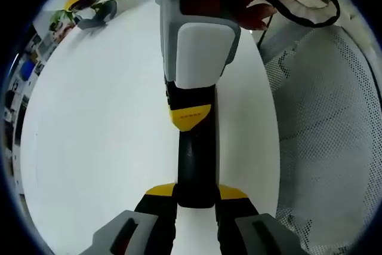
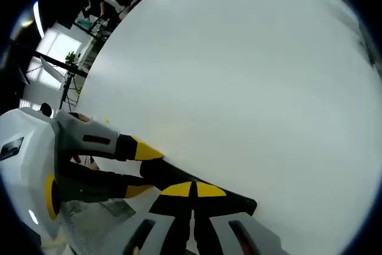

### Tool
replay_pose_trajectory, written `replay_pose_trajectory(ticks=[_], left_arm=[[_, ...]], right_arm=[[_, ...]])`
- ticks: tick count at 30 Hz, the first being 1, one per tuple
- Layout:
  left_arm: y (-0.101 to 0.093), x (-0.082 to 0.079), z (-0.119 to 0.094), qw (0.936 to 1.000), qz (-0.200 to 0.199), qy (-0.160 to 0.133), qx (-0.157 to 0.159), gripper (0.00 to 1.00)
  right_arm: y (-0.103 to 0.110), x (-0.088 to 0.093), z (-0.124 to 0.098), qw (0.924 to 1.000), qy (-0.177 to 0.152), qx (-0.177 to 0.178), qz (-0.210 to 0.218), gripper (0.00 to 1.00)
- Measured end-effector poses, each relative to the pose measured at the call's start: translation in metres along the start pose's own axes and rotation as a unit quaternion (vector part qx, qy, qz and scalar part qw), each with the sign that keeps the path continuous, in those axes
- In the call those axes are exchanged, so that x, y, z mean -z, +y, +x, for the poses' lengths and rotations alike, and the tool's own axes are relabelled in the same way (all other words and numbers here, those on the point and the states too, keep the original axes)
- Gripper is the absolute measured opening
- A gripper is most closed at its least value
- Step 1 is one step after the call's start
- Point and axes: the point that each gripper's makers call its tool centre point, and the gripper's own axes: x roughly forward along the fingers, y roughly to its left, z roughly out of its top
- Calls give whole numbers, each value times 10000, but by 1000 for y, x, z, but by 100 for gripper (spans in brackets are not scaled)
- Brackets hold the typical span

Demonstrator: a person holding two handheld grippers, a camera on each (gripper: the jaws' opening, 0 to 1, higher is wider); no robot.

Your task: Press the specified remote control buttons in sequence, fully releasing each button before pressing the next.

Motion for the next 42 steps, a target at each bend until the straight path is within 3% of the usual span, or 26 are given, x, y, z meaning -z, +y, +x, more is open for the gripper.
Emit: replay_pose_trajectory(ticks=[14,30,42], left_arm=[[0,1,-1,10000,-3,-73,-3,24],[0,1,-1,9998,3,-213,-6,24],[0,1,0,9997,-44,-222,-18,24]], right_arm=[[3,14,0,9997,257,36,-50,0],[4,11,-1,9995,214,-101,196,0],[3,10,-1,9997,116,-131,144,0]])
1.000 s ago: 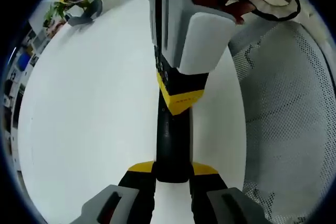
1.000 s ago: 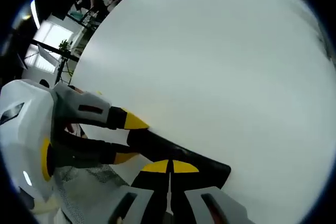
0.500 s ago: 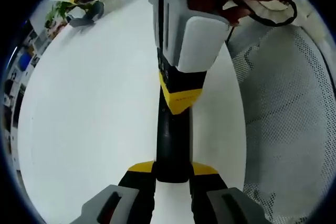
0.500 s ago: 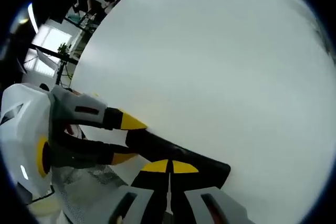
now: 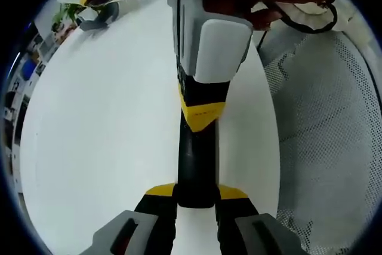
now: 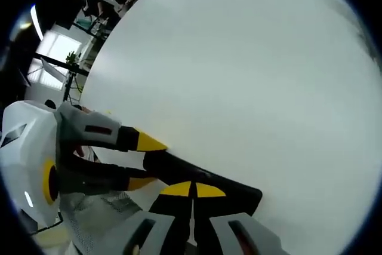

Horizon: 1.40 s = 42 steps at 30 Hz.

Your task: Press the specified remote control buttons in sequence, fully releasing each button before pressing the next.

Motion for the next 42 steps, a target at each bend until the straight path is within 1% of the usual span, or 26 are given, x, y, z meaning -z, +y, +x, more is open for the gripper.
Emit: replay_pose_trajectory(ticks=[4,6,7,8,9,10,11,12,14,18,21,29,37,42], left_arm=[[0,0,0,10000,-4,20,-1,24],[0,0,0,10000,-2,30,-3,24],[0,0,0,10000,-1,31,-3,24],[0,0,0,10000,1,28,-1,24],[0,0,0,10000,1,25,1,24],[0,0,0,10000,2,21,3,24],[0,0,0,10000,5,19,4,24],[0,0,0,10000,3,19,4,24],[0,0,0,10000,11,21,2,24],[0,0,0,10000,24,36,12,24],[0,0,0,10000,27,39,15,24],[0,0,0,10000,15,-40,4,24],[0,0,-1,9999,-11,-111,-21,24],[0,0,-1,9999,-3,-106,-17,24]], right_arm=[[0,1,-1,9999,-110,-87,74,0],[1,1,-1,9998,-141,-111,45,0],[1,2,-1,9998,-110,-126,57,0],[2,6,0,9998,30,-167,103,0],[3,8,1,9998,73,-183,101,0],[4,8,-1,9999,4,-154,61,0],[3,8,-1,9999,19,-134,21,0],[3,9,0,9999,80,-116,-30,0],[3,9,0,9999,87,-92,-63,0],[2,13,0,9997,202,-30,-118,0],[4,17,1,9995,297,-90,-100,0],[4,17,2,9995,283,-79,-125,0],[3,17,4,9993,379,-64,-15,0],[4,18,4,9992,388,-82,36,0]])
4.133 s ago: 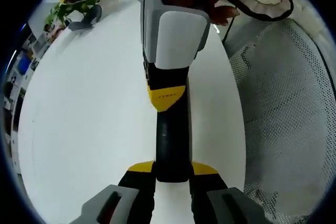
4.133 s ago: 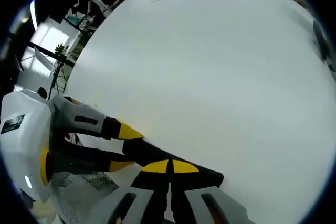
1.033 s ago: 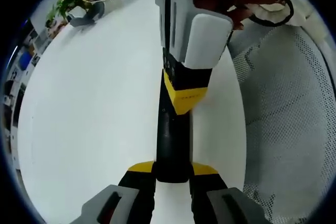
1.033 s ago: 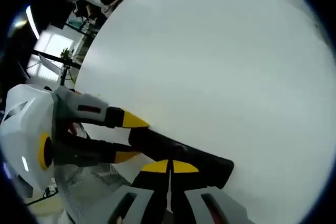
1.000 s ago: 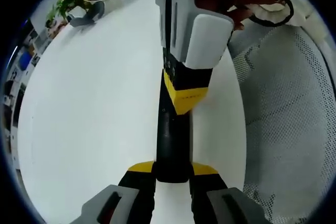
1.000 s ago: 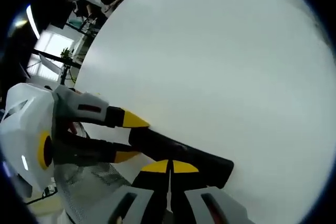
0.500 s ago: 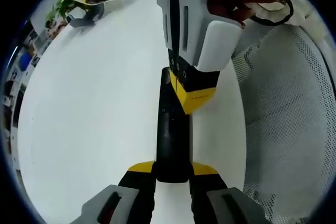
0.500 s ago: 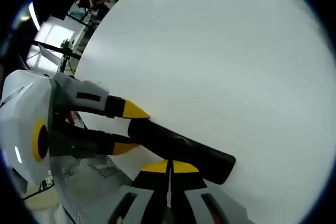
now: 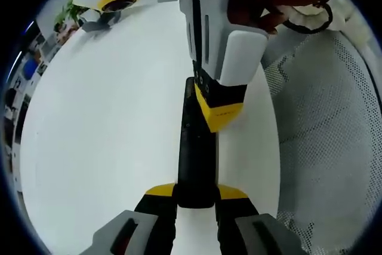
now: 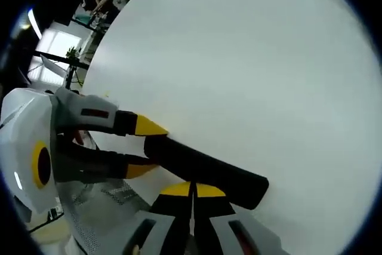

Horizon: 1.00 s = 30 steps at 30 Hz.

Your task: Press the specified remote control buttons in sequence, fully releasing each button before pressing the next.

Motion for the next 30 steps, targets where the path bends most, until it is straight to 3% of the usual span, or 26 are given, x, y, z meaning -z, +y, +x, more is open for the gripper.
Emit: replay_pose_trajectory(ticks=[11,26,30], left_arm=[[0,0,1,10000,44,69,-5,24],[-1,0,0,10000,-60,13,-62,24],[-1,0,0,9999,-91,-49,-77,24]], right_arm=[[0,0,0,9999,-83,-66,131,0],[1,0,-2,9999,-103,72,-107,0],[6,-8,-4,9994,-340,-81,-52,0]])
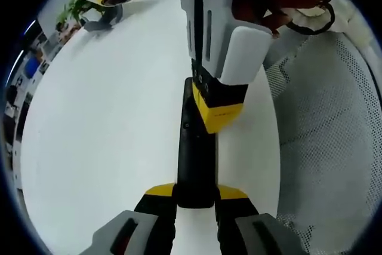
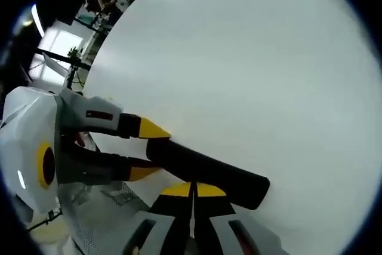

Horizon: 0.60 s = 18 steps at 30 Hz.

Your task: Press the specified remote control buttons in sequence, fully releasing each button before pressing the next.

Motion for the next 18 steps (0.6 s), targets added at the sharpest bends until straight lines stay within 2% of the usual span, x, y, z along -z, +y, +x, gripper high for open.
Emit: replay_pose_trajectory(ticks=[4,10,18], left_arm=[[0,0,0,10000,0,11,3,24],[0,0,0,10000,-31,13,9,24],[1,-1,1,9999,-43,-124,-13,24]], right_arm=[[6,-10,-3,9995,-286,-58,-135,0],[5,-9,3,9996,-217,-52,-170,0],[3,-9,7,9996,-201,-13,-212,0]])
